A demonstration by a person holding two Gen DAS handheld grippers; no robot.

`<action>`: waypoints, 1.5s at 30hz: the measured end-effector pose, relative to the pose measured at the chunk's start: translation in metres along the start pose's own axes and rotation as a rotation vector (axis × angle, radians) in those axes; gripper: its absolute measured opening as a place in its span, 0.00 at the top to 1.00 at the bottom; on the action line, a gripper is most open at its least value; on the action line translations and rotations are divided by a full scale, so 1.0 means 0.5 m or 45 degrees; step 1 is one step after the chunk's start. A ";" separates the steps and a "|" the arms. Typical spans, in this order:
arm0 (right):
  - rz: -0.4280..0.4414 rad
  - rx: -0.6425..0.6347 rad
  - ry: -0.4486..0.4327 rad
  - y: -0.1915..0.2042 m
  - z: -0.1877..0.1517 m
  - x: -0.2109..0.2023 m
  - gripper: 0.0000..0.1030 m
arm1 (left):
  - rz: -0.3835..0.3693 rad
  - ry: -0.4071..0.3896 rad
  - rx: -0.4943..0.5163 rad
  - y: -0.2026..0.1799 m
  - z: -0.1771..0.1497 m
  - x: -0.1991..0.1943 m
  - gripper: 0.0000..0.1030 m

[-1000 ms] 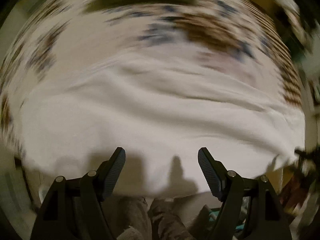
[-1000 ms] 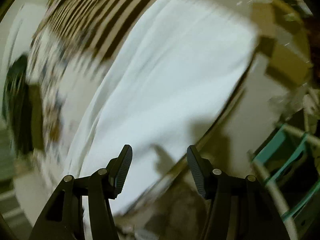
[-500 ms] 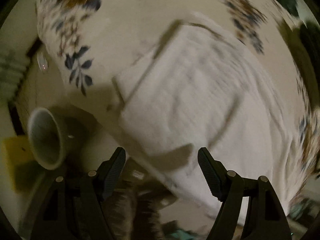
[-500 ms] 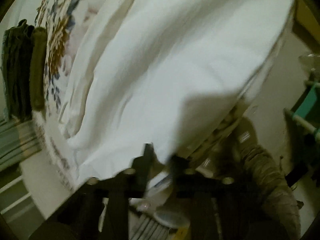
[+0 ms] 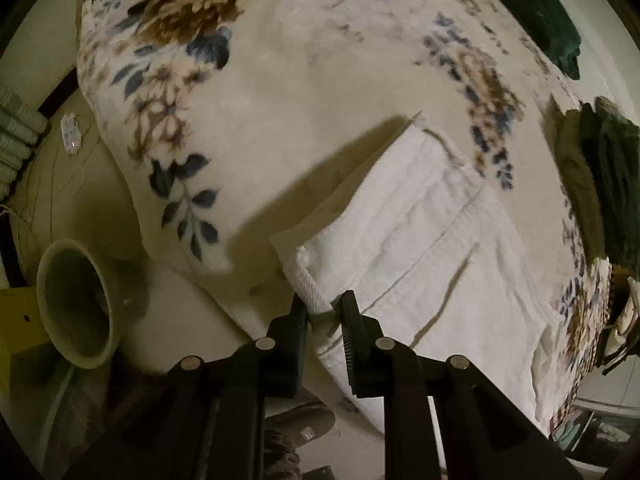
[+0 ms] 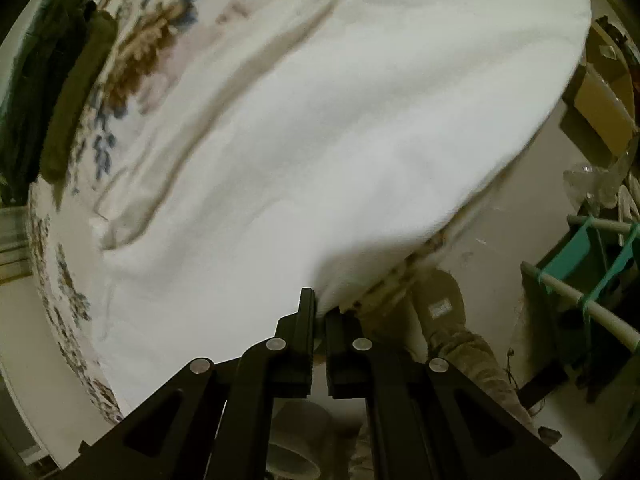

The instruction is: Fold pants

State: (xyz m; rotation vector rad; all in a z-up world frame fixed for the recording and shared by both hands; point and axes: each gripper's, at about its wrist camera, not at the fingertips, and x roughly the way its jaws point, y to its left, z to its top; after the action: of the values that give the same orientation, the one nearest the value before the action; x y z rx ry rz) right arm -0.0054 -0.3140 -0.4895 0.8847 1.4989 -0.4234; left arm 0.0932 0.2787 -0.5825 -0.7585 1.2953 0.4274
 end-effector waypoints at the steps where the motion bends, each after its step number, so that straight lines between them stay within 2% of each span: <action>1: -0.014 0.006 0.010 -0.004 -0.003 0.013 0.96 | 0.009 0.025 -0.005 -0.017 -0.017 0.014 0.87; 4: -0.054 0.013 0.082 -0.018 0.005 0.052 0.92 | 0.012 0.104 -0.019 -0.007 -0.005 0.044 0.80; 7: -0.082 -0.037 0.156 0.000 0.016 0.035 0.73 | 0.040 0.090 0.077 -0.030 -0.012 0.002 0.75; 8: -0.105 -0.071 0.162 0.013 0.017 0.021 0.60 | 0.079 0.076 0.133 -0.046 -0.020 -0.017 0.73; 9: -0.124 -0.112 0.155 0.032 0.018 0.000 0.56 | 0.135 0.055 0.188 -0.064 -0.030 -0.038 0.71; 10: -0.112 -0.151 0.142 0.052 0.018 -0.020 0.56 | 0.174 0.028 0.243 -0.086 -0.040 -0.061 0.69; 13: 0.042 -0.170 0.196 0.125 0.033 -0.046 0.55 | 0.166 -0.030 0.399 -0.176 -0.063 -0.102 0.64; 15: 0.186 -0.055 0.246 0.164 0.071 -0.030 0.55 | 0.096 -0.045 0.471 -0.245 -0.071 -0.108 0.61; 16: 0.213 0.002 0.247 0.178 0.094 -0.017 0.55 | 0.037 -0.038 0.494 -0.279 -0.073 -0.104 0.61; 18: 0.224 0.105 0.217 0.198 0.145 0.007 0.55 | -0.082 0.045 0.503 -0.361 -0.073 -0.071 0.61; 20: 0.218 0.181 0.191 0.214 0.186 0.021 0.55 | -0.207 0.197 0.487 -0.450 -0.072 -0.007 0.61; 22: 0.174 0.233 0.164 0.224 0.226 0.030 0.55 | -0.269 0.363 0.489 -0.522 -0.082 0.061 0.61; 25: 0.100 0.270 0.162 0.220 0.268 0.046 0.55 | -0.265 0.559 0.452 -0.591 -0.108 0.159 0.61; 26: 0.081 0.291 0.179 0.213 0.275 0.056 0.55 | -0.266 0.604 0.432 -0.605 -0.112 0.183 0.61; 27: 0.083 0.316 0.197 0.205 0.282 0.065 0.61 | -0.253 0.638 0.412 -0.617 -0.118 0.208 0.63; 28: 0.085 0.328 0.201 0.195 0.281 0.071 0.72 | -0.256 0.641 0.408 -0.623 -0.127 0.211 0.64; 29: 0.082 0.336 0.191 0.189 0.283 0.073 0.95 | -0.264 0.631 0.407 -0.631 -0.130 0.217 0.69; 30: 0.080 0.342 0.172 0.183 0.285 0.067 0.96 | -0.273 0.615 0.408 -0.637 -0.135 0.209 0.85; 32: 0.102 0.337 0.134 0.177 0.284 0.052 0.97 | -0.266 0.568 0.422 -0.642 -0.134 0.203 0.94; 39: 0.157 0.359 0.116 0.180 0.300 0.047 0.97 | -0.275 0.494 0.413 -0.665 -0.096 0.219 0.96; 43: 0.143 0.368 0.119 0.186 0.323 0.055 0.97 | -0.265 0.438 0.428 -0.677 -0.069 0.228 0.97; 45: 0.134 0.361 0.154 0.178 0.331 0.067 0.97 | -0.238 0.435 0.469 -0.688 -0.056 0.231 0.96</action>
State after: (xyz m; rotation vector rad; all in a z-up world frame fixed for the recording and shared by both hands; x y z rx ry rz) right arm 0.1742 -0.3683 -0.5250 1.2260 1.5162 -0.5206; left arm 0.3334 0.0065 -0.6061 -0.6472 1.5493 -0.0991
